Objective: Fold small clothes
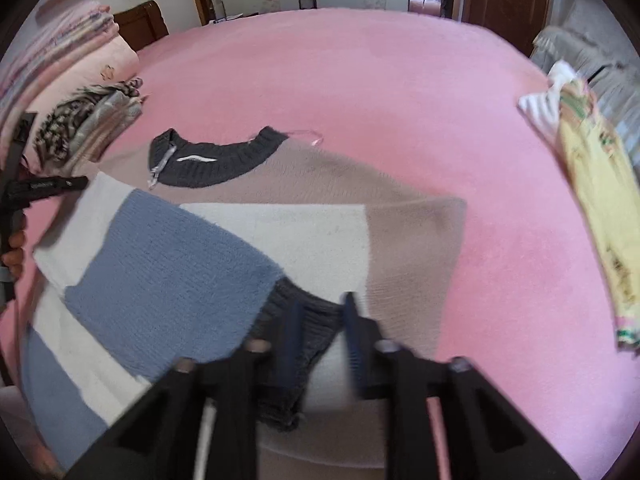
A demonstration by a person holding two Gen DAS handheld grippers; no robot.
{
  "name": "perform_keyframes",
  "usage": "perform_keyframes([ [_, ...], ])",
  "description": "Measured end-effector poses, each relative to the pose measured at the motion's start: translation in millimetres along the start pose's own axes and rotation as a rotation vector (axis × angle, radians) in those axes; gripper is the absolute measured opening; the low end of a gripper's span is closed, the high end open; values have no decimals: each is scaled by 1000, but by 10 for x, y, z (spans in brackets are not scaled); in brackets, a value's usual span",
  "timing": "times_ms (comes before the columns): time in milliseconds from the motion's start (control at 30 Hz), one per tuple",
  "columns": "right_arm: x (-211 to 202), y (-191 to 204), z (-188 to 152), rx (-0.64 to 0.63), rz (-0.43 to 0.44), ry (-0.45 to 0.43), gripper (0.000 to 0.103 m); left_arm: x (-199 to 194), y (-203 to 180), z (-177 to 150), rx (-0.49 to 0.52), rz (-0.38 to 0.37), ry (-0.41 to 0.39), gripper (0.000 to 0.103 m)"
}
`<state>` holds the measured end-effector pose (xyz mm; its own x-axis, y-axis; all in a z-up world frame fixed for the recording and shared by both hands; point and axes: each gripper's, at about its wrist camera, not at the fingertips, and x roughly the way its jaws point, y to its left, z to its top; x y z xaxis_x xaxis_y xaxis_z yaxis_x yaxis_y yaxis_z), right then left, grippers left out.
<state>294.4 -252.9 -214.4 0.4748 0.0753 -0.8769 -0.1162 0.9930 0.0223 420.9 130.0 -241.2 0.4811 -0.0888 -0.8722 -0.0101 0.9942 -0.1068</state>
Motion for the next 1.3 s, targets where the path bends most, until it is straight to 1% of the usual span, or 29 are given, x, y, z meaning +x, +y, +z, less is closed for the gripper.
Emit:
perform_keyframes([
  [33, -38, 6, 0, -7, -12, -14, 8, -27, -11, -12, 3, 17, -14, 10],
  [67, -95, 4, 0, -11, -43, -37, 8, -47, -2, -14, 4, 28, -24, 10],
  [133, -155, -60, 7, 18, -63, -80, 8, -21, -28, -9, 11, 62, -44, 10],
  [200, -62, -129, 1, 46, -65, -60, 7, 66, -40, -34, 22, 80, -27, 10],
  [267, 94, -111, -27, 27, -84, -13, 8, 158, -80, -65, 39, 104, -11, 10],
  [300, 135, -87, -43, 15, -99, -5, 8, 172, -114, -106, 50, 115, -14, 11],
  [367, 103, -75, -35, 27, -111, -9, 9, 136, -148, -91, 63, 139, -14, 18],
  [400, 48, -93, -19, 57, -111, -20, 11, 87, -150, -77, 60, 141, -9, 20],
  [467, -105, -128, -9, 113, -135, -41, 17, -52, -148, -65, 43, 158, -13, 39],
  [500, -191, -124, -18, 127, -148, -64, 26, -161, -145, -74, 35, 164, -27, 42],
  [533, -268, -95, -30, 134, -155, -88, 31, -284, -141, -102, 27, 157, -48, 44],
  [567, -382, -43, -60, 136, -149, -121, 31, -435, -120, -156, 11, 130, -75, 45],
  [600, -445, 1, -82, 136, -138, -132, 31, -580, -121, -227, 0, 98, -94, 46],
  [633, -498, 58, -109, 136, -119, -138, 31, -669, -141, -286, -5, 77, -104, 46],
  [700, -548, 241, -157, 129, -44, -133, 30, -804, -233, -453, -8, 39, -108, 46],
  [733, -544, 350, -171, 121, -14, -124, 30, -836, -279, -548, -9, 25, -101, 46],
  [800, -516, 585, -174, 95, 18, -117, 29, -812, -380, -681, -8, -3, -78, 46],
  [867, -445, 795, -160, 75, 26, -117, 29, -709, -465, -802, -5, 6, -56, 46],
  [933, -325, 921, -137, 68, 45, -108, 28, -556, -508, -911, -15, 21, -21, 46],
  [967, -231, 977, -132, 57, 19, -87, 27, -471, -446, -969, -20, 37, -4, 42],
  [1033, -56, 919, -144, 56, -25, -41, 16, -366, -365, -1013, -18, 44, 8, 36],
  [1100, 25, 755, -206, 70, -83, -17, 13, -354, -286, -1028, -16, 18, 2, 33],
  [1133, 33, 644, -247, 85, -93, -16, 6, -353, -244, -1020, -18, 7, 4, 30],
  [1167, 9, 475, -298, 116, -95, -10, 2, -360, -200, -1016, -21, -7, 7, 28],
  [1200, -31, 361, -339, 140, -98, -11, 0, -361, -175, -1009, -21, -17, 9, 28],
  [1300, -165, 75, -436, 196, -135, -17, 0, -380, -142, -1002, -17, -27, 10, 27],
])
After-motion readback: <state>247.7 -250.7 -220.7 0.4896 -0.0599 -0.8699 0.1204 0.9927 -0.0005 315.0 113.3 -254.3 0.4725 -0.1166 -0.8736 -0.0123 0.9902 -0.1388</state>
